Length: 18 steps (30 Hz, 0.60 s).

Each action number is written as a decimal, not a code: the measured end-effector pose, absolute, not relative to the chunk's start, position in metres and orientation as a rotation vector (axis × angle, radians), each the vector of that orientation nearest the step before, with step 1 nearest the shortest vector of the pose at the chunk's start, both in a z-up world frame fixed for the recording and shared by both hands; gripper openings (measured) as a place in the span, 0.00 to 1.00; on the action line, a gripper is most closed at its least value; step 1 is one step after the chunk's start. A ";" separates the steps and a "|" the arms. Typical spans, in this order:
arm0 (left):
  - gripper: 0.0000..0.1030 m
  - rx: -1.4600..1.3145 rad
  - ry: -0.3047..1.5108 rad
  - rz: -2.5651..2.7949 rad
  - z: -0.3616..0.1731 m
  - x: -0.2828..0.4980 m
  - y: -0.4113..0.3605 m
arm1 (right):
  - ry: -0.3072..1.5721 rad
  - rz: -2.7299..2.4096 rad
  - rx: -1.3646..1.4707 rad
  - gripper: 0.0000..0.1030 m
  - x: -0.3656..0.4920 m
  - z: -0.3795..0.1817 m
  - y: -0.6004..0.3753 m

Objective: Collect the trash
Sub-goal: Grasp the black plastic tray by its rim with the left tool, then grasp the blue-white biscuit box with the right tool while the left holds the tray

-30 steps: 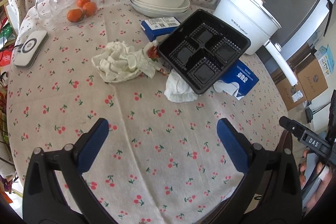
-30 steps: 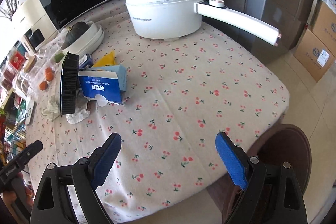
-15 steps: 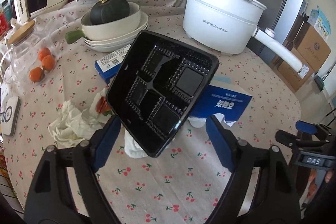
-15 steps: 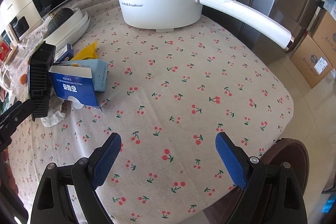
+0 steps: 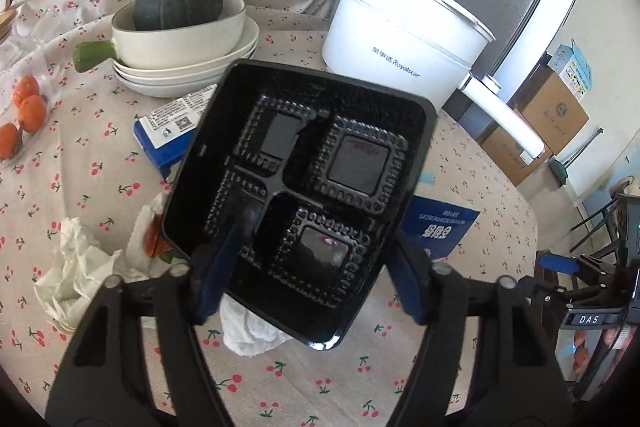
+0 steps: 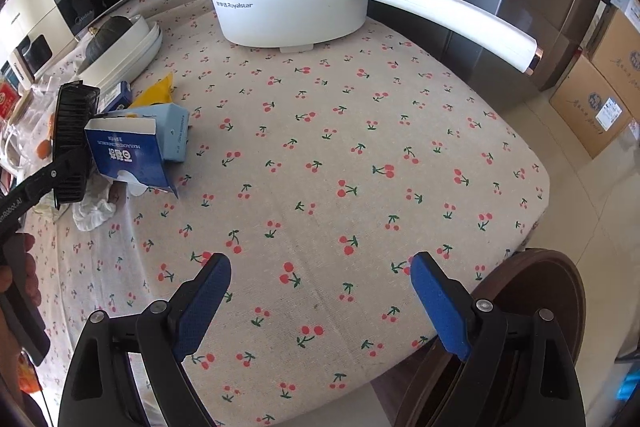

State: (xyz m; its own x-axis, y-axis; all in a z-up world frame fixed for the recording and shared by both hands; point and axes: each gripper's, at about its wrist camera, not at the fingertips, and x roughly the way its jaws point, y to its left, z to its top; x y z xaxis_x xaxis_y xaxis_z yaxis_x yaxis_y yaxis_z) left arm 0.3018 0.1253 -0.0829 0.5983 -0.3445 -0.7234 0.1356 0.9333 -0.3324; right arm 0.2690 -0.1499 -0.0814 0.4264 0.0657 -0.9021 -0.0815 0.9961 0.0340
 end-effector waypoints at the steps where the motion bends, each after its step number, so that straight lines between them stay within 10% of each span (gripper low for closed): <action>1: 0.60 -0.258 0.890 -0.285 -0.083 0.302 0.125 | 1.128 0.096 -0.015 0.90 0.270 -0.082 -0.149; 18: 0.59 -0.213 0.886 -0.020 -0.021 0.208 0.155 | 1.033 0.261 0.070 0.94 0.281 -0.060 -0.077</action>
